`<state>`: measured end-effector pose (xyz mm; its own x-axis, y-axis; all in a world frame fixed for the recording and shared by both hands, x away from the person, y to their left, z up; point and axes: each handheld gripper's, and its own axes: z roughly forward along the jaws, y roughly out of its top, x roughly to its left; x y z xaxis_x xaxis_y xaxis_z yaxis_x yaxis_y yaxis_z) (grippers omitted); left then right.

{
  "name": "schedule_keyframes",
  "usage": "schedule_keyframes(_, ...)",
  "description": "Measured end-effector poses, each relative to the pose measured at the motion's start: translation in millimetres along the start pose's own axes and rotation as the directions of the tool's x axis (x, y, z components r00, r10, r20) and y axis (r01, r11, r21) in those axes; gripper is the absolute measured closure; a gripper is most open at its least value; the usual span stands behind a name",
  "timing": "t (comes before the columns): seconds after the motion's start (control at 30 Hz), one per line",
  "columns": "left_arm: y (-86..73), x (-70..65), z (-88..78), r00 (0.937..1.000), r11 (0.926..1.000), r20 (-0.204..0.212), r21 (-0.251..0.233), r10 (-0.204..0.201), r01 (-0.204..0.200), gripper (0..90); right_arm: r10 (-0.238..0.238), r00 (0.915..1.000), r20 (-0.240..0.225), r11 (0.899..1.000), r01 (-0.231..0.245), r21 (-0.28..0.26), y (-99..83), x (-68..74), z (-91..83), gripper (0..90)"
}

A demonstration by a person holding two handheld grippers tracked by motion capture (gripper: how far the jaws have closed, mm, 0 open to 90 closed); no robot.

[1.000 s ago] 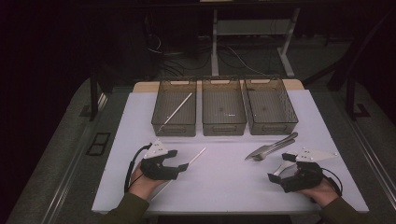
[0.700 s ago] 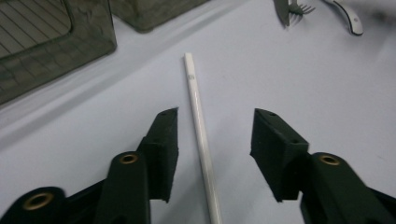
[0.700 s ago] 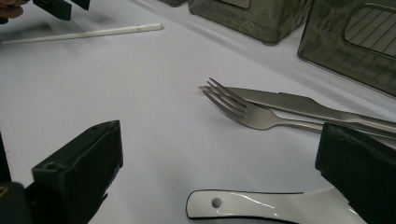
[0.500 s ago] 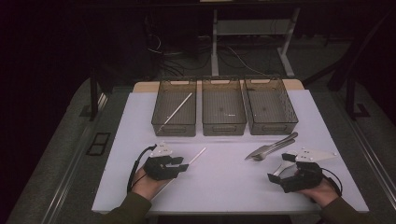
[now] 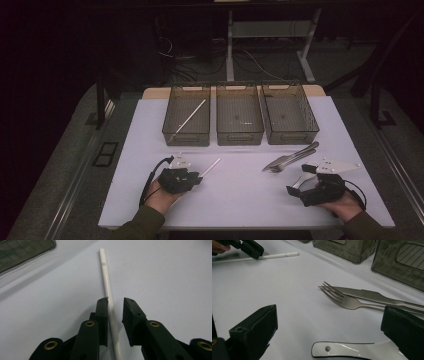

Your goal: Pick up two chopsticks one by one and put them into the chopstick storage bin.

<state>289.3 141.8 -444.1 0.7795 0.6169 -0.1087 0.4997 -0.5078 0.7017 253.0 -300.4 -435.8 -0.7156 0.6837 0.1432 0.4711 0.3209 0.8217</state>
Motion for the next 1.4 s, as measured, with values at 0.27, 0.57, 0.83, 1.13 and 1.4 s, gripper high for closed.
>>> schedule_keyframes(0.27,-1.3,0.5,1.6,1.0000,0.9998,-0.008,0.019,0.005,-0.005,77.1,0.001,1.0000,-0.001,1.000,-0.001,-0.001,0.0,0.1,-0.1,0.8)
schedule_keyframes(0.57,-1.3,1.6,2.1,0.9999,0.9997,-0.014,0.023,0.006,-0.006,82.1,0.002,1.0000,0.002,1.000,-0.002,0.000,0.0,0.2,-0.1,0.8)
schedule_keyframes(0.83,2.0,-1.5,2.4,0.9992,0.9987,-0.026,0.043,0.030,-0.029,83.8,0.001,1.0000,0.001,1.000,-0.001,0.000,0.1,0.3,0.2,0.8)
schedule_keyframes(1.13,5.2,-7.3,5.1,0.9983,0.9973,0.010,0.045,0.057,-0.057,84.3,-0.002,1.0000,-0.002,1.000,0.002,-0.001,0.2,0.5,-0.1,0.8)
schedule_keyframes(1.4,8.0,-6.6,-4.7,0.9982,0.9984,0.024,0.006,0.055,-0.055,84.3,-0.001,1.0000,-0.003,1.000,0.001,-0.001,0.3,0.7,-0.3,0.8)
